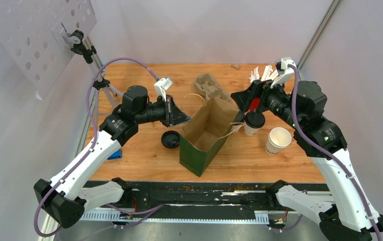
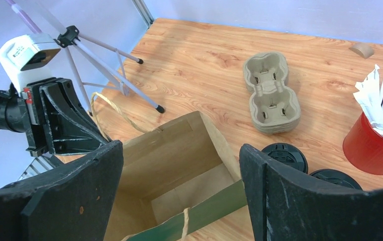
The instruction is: Pack the takeout coffee
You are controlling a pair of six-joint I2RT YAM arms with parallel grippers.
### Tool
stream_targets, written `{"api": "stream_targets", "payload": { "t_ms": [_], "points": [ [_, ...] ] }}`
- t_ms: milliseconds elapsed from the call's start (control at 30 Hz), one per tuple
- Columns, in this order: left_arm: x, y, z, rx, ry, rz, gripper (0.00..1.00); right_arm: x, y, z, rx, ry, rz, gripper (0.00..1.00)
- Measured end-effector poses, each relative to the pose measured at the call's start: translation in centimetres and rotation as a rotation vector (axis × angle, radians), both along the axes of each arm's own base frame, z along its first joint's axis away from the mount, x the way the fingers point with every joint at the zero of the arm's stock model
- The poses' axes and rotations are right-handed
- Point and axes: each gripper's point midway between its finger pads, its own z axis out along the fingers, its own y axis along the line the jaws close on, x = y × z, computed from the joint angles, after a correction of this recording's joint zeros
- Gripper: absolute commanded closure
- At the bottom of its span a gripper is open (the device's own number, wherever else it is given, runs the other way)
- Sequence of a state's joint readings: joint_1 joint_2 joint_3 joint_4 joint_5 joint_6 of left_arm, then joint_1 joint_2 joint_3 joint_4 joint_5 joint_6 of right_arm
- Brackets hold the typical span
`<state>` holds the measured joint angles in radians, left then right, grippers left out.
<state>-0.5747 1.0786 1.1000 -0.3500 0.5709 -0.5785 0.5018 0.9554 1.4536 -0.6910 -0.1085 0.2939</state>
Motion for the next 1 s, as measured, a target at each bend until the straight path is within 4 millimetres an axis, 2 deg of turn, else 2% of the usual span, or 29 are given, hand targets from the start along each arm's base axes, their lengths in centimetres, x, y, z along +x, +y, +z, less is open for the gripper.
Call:
{"api": "stream_targets", "payload": {
  "t_ms": [100, 167, 233, 300, 400, 467, 600, 733, 867, 1000],
  "points": [
    [0.2, 0.0, -0.1, 0.007, -0.009, 0.002, 1.00, 0.7, 0.1, -0.6, -0.026, 0.008, -0.007, 0.13],
    [0.4, 0.1, -0.4, 0.020, -0.020, 0.005, 0.97, 1.5, 0.2, -1.4, -0.059, 0.016, -0.016, 0.12],
    [0.6, 0.2, -0.9, 0.041, -0.029, 0.008, 0.85, 2.7, 0.4, -2.6, -0.105, 0.037, -0.025, 0.12],
    [0.7, 0.4, -1.7, 0.076, -0.033, 0.008, 0.79, 3.9, 0.5, -3.7, -0.148, 0.060, -0.030, 0.12],
    [0.8, 0.8, -3.0, 0.128, -0.023, 0.010, 0.54, 6.1, 0.6, -5.0, -0.201, 0.088, -0.041, 0.12],
    [0.8, 1.2, -3.7, 0.157, -0.018, 0.013, 0.45, 7.4, 0.5, -5.8, -0.226, 0.104, -0.047, 0.12],
    [0.9, 2.1, -4.1, 0.214, -0.004, 0.050, 0.41, 9.9, 0.1, -7.9, -0.267, 0.150, -0.043, 0.14],
    [1.1, 3.2, -2.6, 0.239, -0.027, 0.103, 0.41, 12.9, -0.2, -10.5, -0.302, 0.214, -0.026, 0.25],
    [0.7, 4.5, -0.9, 0.249, -0.060, 0.157, 0.41, 16.3, 0.0, -13.9, -0.362, 0.276, -0.009, 0.29],
    [-0.1, 6.1, -1.3, 0.298, -0.048, 0.199, 0.41, 19.4, 1.0, -17.9, -0.424, 0.343, 0.030, 0.34]
  ]
}}
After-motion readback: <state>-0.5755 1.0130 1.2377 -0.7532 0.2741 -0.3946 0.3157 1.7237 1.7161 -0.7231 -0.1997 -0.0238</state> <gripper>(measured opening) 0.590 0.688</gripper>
